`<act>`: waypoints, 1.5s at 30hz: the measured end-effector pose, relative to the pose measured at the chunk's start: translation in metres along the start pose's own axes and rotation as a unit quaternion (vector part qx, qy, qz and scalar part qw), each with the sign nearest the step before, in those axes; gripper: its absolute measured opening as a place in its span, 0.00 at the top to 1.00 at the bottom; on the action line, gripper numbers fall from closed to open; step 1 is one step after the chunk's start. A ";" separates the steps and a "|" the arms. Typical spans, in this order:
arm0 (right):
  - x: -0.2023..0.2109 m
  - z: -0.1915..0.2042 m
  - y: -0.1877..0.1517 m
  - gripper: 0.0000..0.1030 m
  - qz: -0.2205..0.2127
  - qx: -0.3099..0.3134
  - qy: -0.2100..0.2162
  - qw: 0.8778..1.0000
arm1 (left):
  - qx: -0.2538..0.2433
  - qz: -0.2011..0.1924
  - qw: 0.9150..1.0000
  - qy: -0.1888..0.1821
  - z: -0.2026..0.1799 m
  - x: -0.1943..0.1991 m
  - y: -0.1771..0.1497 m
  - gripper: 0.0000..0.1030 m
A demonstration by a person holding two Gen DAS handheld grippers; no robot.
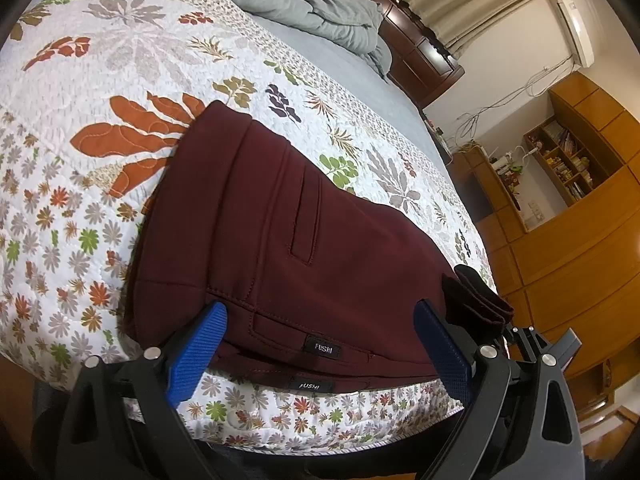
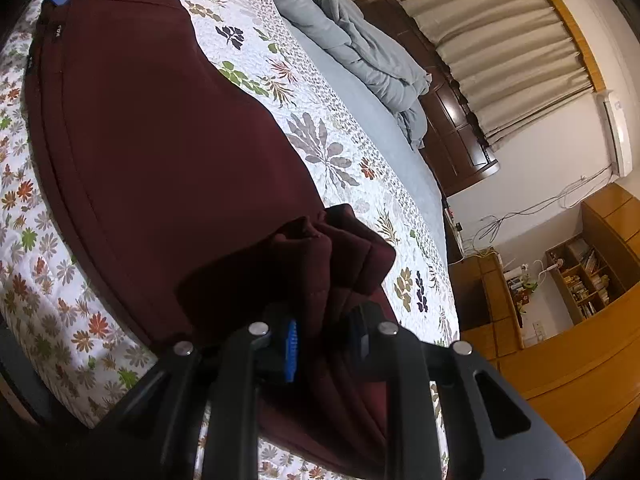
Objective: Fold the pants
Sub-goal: 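Lay the leg ends onto the pants and open the right gripper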
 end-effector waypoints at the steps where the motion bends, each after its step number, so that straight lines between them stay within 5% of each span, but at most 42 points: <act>1: -0.003 0.004 -0.001 0.82 0.003 0.001 0.005 1.000 | 0.000 0.000 1.000 0.001 0.000 0.000 0.000 0.08; 10: -0.017 0.039 -0.015 0.72 0.014 0.046 0.027 0.999 | -0.002 0.001 1.000 0.003 -0.003 -0.002 -0.001 0.07; 15: 0.008 0.040 -0.009 0.62 -0.010 -0.012 0.136 0.991 | -0.004 0.002 1.000 0.003 -0.006 -0.004 -0.002 0.06; 19: 0.042 0.008 0.009 0.57 -0.073 -0.132 0.253 0.956 | -0.003 0.003 1.000 0.000 -0.007 -0.004 -0.002 0.06; 22: 0.025 -0.033 0.005 0.57 -0.061 -0.214 0.255 0.941 | -0.002 0.003 1.000 -0.002 -0.005 -0.004 -0.002 0.06; 25: -0.009 -0.034 -0.014 0.58 -0.014 -0.265 0.276 0.924 | -0.001 0.003 1.000 -0.003 -0.005 -0.003 -0.002 0.06; 30: -0.012 0.008 -0.015 0.81 -0.001 -0.234 0.288 0.929 | -0.001 0.005 1.000 -0.007 -0.004 -0.001 -0.004 0.06; 36: -0.001 -0.037 0.000 0.75 -0.046 -0.279 0.297 0.912 | -0.011 0.008 1.000 -0.003 -0.005 -0.003 -0.004 0.05; 42: -0.056 -0.047 -0.013 0.73 0.004 -0.345 0.339 0.875 | -0.015 0.007 1.000 -0.002 -0.007 -0.005 -0.004 0.05; 45: -0.060 -0.043 -0.014 0.73 0.003 -0.341 0.339 0.877 | -0.020 0.006 1.000 -0.004 -0.007 -0.003 -0.005 0.05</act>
Point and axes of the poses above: each gripper's, at about its wrist camera, not at the fingertips, and x roughly against the way its jaws point, z to its left, y to its top, the point moved 10 cm from there along -x, roughly the way its jaws point, and after that the axes turned 14 degrees about y, right-handed, at the moved point
